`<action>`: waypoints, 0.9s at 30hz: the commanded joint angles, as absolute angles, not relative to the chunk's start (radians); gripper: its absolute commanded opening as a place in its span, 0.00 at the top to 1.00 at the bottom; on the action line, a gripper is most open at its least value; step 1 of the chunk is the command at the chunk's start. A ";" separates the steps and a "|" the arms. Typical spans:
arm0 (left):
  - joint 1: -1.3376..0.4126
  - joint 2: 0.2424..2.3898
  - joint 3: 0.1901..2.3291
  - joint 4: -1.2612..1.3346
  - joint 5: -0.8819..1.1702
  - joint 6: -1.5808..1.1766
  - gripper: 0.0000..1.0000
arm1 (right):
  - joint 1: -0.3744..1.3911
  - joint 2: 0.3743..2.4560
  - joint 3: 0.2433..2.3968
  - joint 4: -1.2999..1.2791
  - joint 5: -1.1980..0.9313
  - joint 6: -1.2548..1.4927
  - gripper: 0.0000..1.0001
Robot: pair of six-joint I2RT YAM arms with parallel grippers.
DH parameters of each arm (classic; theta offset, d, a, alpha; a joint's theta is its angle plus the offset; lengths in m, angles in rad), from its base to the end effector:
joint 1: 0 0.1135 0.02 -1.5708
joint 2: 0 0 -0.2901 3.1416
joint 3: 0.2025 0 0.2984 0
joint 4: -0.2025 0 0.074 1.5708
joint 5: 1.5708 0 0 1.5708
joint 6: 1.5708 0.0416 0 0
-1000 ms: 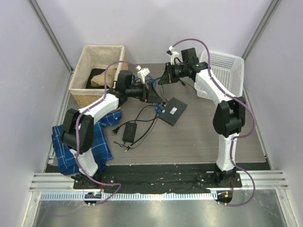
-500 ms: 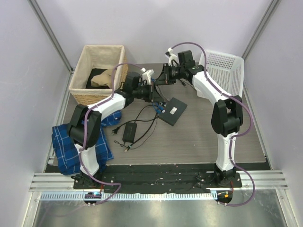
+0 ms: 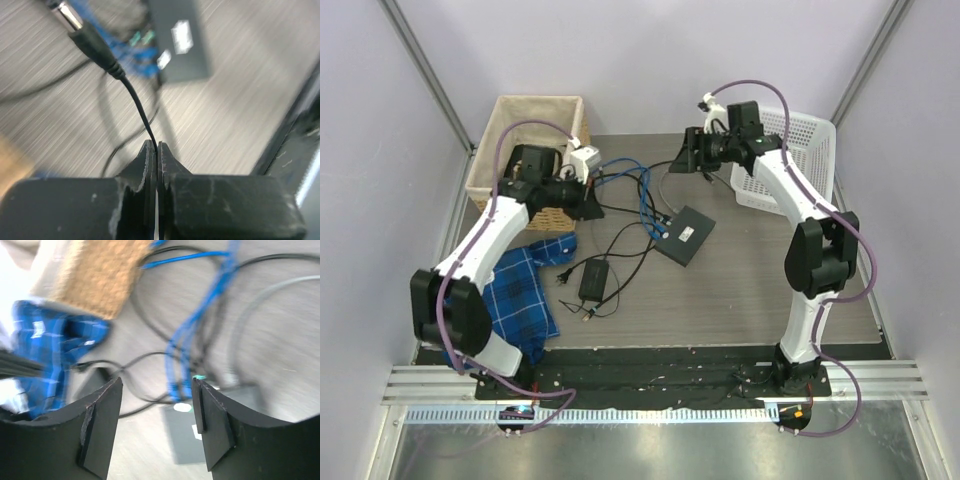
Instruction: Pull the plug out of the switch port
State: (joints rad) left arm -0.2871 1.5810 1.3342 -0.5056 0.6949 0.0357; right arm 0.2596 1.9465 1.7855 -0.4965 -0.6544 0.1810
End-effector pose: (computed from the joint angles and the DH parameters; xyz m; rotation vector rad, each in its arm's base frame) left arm 0.3746 -0.1384 0.3180 0.7116 2.1678 -0.9324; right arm 0.4857 0.1552 0.3303 -0.4545 2.1913 0.9681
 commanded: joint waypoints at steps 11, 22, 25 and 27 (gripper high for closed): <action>-0.224 1.488 1.078 -0.908 0.056 0.535 0.94 | 0.239 1.856 1.640 -0.568 -0.443 0.006 0.34; -0.247 1.525 1.347 -0.884 0.228 0.413 0.35 | 0.238 1.861 1.600 -0.577 -0.408 -0.055 0.30; -0.281 1.535 1.451 -0.882 0.357 0.358 0.29 | 0.235 1.888 1.612 -0.600 -0.408 -0.093 0.28; -0.311 1.568 1.514 -0.881 0.438 0.331 0.27 | 0.232 1.914 1.621 -0.617 -0.407 -0.123 0.28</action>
State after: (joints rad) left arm -0.2604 1.5791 1.4075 -0.8963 0.2291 0.4030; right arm 0.2352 1.9099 1.5990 -0.6018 -0.4202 -0.0528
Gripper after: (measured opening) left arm 0.710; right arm 0.717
